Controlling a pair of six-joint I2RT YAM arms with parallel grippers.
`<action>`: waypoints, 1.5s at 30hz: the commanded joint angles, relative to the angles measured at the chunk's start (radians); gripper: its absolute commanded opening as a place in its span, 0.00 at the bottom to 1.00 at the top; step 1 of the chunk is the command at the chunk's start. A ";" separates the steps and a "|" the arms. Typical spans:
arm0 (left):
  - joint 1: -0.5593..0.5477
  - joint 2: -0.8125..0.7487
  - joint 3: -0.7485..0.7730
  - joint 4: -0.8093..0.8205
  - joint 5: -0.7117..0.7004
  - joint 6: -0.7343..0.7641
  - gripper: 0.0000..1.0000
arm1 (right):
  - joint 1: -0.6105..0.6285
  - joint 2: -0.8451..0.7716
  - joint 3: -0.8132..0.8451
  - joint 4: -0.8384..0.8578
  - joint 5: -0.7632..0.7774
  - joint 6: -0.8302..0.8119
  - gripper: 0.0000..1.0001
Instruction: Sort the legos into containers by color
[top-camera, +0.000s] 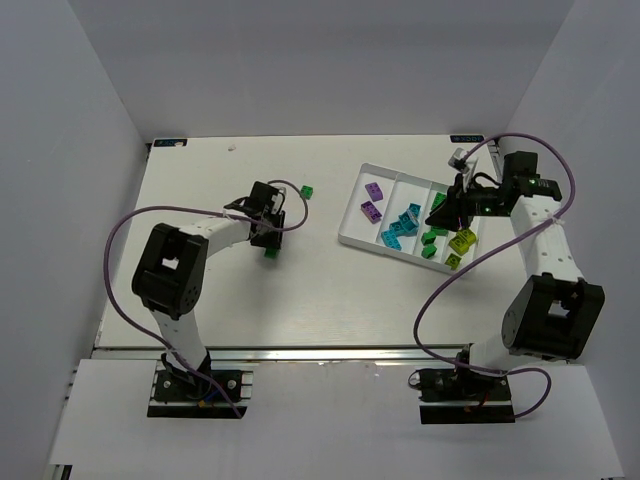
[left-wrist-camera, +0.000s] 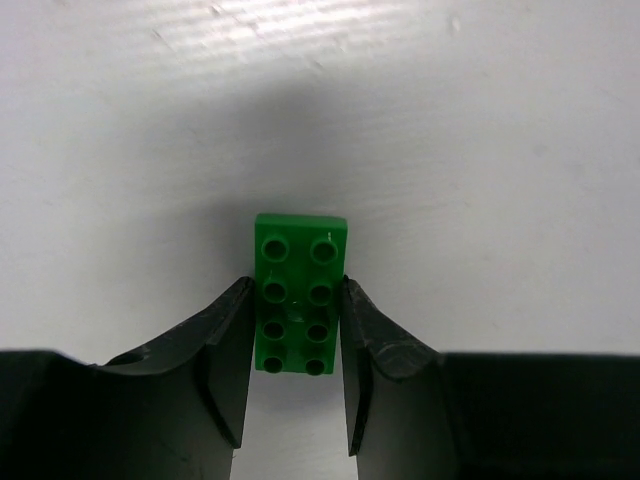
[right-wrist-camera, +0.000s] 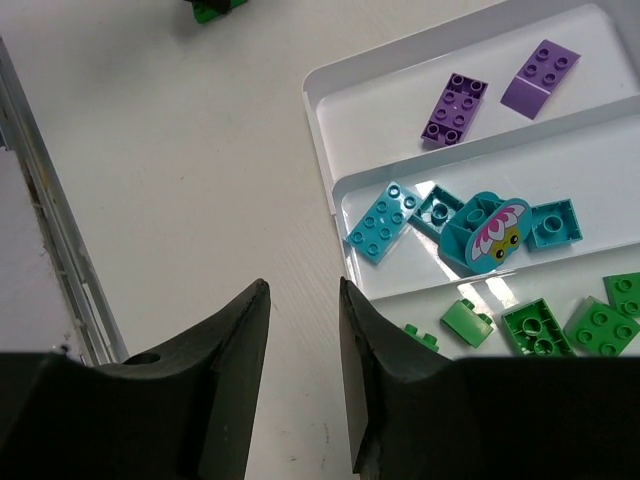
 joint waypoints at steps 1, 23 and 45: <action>-0.016 -0.114 -0.040 0.035 0.136 -0.112 0.11 | -0.009 -0.071 0.001 0.006 -0.014 -0.002 0.39; -0.465 0.521 0.879 0.285 0.378 -0.414 0.09 | -0.200 -0.267 -0.081 0.241 0.001 0.268 0.00; -0.491 0.822 1.232 0.400 0.222 -0.561 0.59 | -0.276 -0.272 -0.121 0.225 -0.052 0.268 0.01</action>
